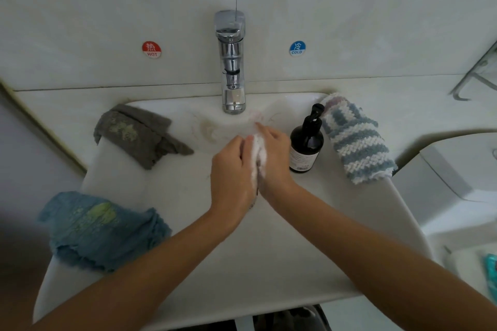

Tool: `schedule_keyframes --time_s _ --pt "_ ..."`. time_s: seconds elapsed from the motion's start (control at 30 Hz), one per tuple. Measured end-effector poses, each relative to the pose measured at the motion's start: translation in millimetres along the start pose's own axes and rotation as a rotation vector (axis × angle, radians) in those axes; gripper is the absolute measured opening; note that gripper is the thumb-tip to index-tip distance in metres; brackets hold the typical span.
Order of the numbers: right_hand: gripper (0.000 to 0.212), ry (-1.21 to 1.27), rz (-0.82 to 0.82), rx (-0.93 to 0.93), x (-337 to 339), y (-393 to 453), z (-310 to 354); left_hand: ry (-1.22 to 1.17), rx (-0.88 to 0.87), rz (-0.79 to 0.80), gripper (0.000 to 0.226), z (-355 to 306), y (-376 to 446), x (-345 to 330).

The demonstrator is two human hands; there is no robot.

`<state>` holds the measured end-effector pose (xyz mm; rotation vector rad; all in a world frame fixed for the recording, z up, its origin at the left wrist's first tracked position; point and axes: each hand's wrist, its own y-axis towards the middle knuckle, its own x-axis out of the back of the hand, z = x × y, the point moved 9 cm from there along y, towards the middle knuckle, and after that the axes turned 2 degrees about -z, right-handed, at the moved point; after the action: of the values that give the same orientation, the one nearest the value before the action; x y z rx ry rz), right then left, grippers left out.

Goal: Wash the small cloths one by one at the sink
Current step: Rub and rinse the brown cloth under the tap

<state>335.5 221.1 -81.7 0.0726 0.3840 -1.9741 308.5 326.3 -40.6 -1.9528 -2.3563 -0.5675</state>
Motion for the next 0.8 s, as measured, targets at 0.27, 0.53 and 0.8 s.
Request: schedule_keyframes --time_s 0.27,0.53,0.8 --pt "0.056 -0.152 0.139 0.099 -14 -17 5 0.114 0.022 -0.037 0.043 19 26 13" --pt "0.047 -0.098 0.066 0.054 3 -19 9 0.138 -0.062 0.002 0.039 8 17 0" --pt "0.049 -0.062 -0.023 0.058 5 3 20 0.033 -0.103 0.036 0.038 -9 -4 -8"
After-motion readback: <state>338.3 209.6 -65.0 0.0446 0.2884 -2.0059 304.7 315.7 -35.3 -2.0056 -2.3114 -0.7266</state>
